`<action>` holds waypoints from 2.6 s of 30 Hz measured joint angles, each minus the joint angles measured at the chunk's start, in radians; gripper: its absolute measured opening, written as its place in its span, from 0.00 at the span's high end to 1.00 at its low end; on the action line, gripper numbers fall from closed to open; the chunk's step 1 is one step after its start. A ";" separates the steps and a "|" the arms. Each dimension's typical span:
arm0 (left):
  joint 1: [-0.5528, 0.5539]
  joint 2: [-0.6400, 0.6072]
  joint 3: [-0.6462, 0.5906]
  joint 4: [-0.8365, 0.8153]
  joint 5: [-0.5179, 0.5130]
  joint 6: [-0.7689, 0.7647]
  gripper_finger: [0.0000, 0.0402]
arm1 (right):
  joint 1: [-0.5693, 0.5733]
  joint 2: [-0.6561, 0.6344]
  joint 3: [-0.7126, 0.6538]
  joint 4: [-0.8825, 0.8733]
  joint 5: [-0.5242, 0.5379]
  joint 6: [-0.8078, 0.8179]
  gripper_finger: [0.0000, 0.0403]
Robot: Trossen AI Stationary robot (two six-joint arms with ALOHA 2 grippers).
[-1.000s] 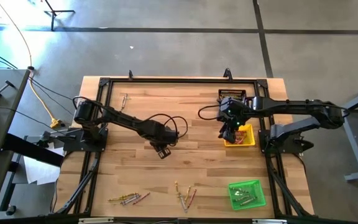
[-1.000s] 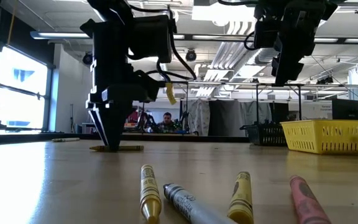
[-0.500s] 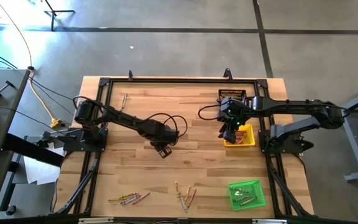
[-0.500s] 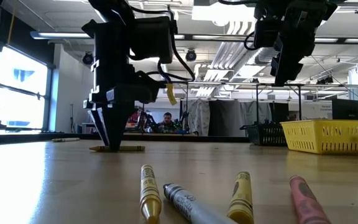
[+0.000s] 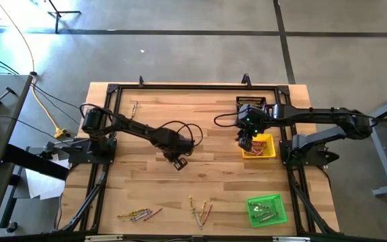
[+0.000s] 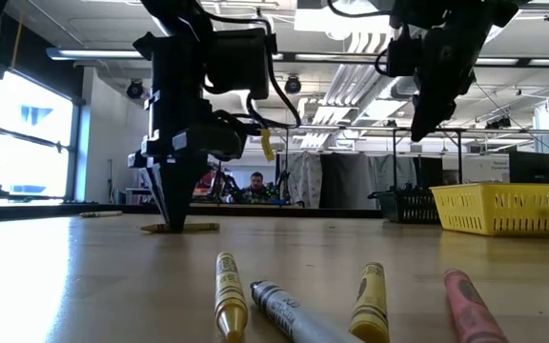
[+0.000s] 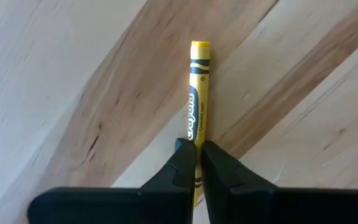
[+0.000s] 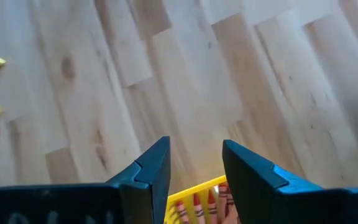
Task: Sort crayons
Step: Put the yellow crayon into the black bin
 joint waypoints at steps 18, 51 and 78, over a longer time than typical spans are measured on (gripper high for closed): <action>0.200 -0.067 0.381 0.293 -0.116 0.089 1.00 | -0.213 -0.001 0.000 0.446 -0.003 0.256 0.67; 0.227 -0.069 0.408 0.456 -0.130 0.114 1.00 | -0.216 -0.005 0.001 0.666 0.069 0.285 0.54; 0.228 -0.072 0.408 0.484 -0.129 0.163 0.83 | -0.244 -0.005 0.000 0.667 0.069 0.317 0.96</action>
